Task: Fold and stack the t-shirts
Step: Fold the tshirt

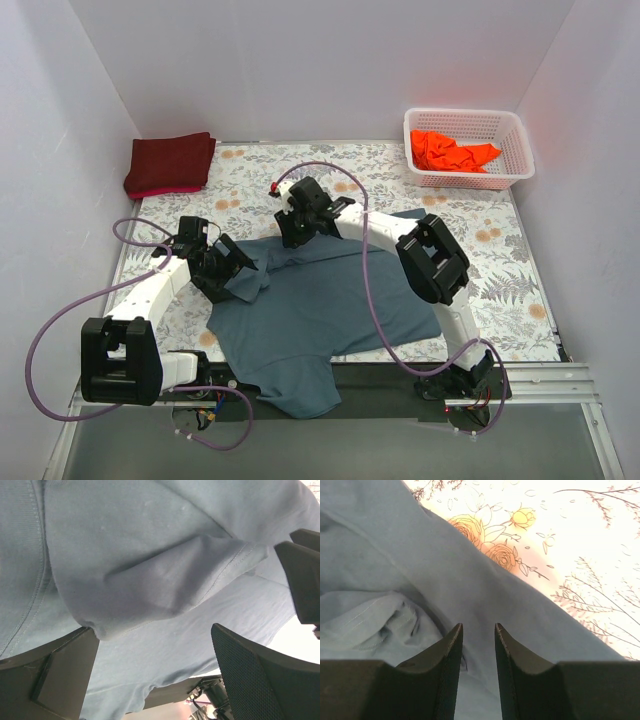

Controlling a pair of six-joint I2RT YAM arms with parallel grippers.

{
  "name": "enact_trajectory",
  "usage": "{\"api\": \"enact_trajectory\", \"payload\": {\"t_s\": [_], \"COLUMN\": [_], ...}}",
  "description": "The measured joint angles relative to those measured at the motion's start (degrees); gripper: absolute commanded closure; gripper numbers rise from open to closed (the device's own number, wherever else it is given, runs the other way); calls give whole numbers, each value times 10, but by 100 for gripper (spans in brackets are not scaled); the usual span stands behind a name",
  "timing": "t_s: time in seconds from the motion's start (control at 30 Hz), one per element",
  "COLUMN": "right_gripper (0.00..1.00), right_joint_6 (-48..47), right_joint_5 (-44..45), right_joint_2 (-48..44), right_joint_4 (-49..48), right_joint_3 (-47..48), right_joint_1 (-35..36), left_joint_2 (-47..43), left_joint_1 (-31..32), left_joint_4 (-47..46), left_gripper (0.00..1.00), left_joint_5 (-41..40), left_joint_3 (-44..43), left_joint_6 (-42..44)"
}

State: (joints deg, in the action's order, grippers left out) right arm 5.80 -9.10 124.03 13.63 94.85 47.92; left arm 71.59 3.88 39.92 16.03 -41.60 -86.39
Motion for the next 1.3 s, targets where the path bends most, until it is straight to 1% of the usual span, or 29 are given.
{"api": "enact_trajectory", "payload": {"t_s": [0.1,0.33,0.53,0.63,0.8,1.0,1.17,1.2,1.3], "right_gripper": [62,62,62,62,62,62,62,62,62], "right_joint_6": [1,5,16,16,18,18,18,17,17], "right_joint_5": [-19,-73,-106,-116,-124,-128,-134,-134,-135], "right_joint_2": [-17,-73,-83,-83,-91,-110,-120,-120,-121], "right_joint_4": [1,-12,-35,-45,-57,-72,-81,-81,-82], "right_joint_3": [-13,-61,-103,-122,-144,-161,-174,-176,-182], "right_joint_1": [-9,-2,1,1,1,1,1,1,1], "left_joint_2": [0,-2,-22,-28,-36,-84,-111,-114,-119], "left_joint_1": [0,4,9,17,42,76,88,90,94], "left_joint_4": [-10,-14,-35,-60,-93,-127,-141,-143,-145], "left_gripper": [8,4,5,7,15,21,25,27,39], "left_joint_5": [1,0,-2,-1,-6,-41,-63,-66,-71], "left_joint_3": [5,31,62,80,94,112,136,139,141], "left_joint_6": [0,-1,0,0,3,0,-9,-11,-13]}}
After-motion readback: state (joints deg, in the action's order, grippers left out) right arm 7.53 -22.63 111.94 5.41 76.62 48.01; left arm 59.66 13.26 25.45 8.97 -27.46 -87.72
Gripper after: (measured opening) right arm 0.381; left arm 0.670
